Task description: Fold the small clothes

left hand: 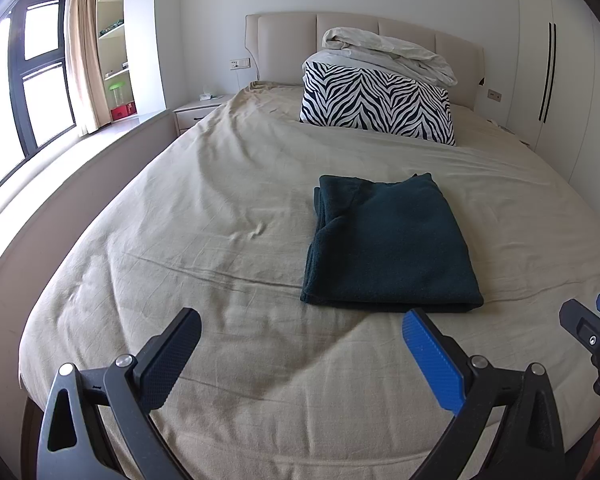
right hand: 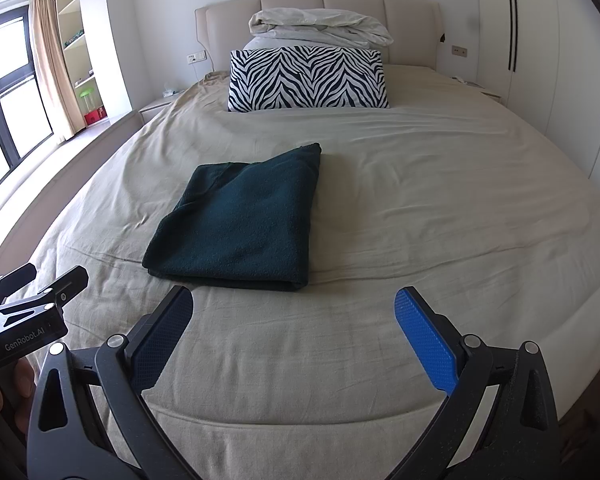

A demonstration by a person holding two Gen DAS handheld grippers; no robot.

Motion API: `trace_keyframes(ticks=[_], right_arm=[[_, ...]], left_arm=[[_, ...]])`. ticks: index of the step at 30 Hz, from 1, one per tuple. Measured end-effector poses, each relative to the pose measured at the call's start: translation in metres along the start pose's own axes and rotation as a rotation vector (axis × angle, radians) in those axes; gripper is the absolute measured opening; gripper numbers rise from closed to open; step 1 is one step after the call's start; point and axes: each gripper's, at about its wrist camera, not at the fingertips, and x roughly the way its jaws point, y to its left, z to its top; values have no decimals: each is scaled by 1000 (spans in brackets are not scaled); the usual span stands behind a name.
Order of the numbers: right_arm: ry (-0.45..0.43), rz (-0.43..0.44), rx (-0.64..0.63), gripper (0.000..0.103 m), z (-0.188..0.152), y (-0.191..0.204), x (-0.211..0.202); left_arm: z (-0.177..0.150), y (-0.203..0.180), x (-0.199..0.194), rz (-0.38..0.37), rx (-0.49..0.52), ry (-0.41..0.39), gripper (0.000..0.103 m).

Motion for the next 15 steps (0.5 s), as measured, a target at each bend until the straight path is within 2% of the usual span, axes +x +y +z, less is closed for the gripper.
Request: trace_keyframes(ticks=[15], right_arm=[[6,3,-2,103,-3,1,1]], left_arm=[[0,-1,-1,-2,-2,3,103]])
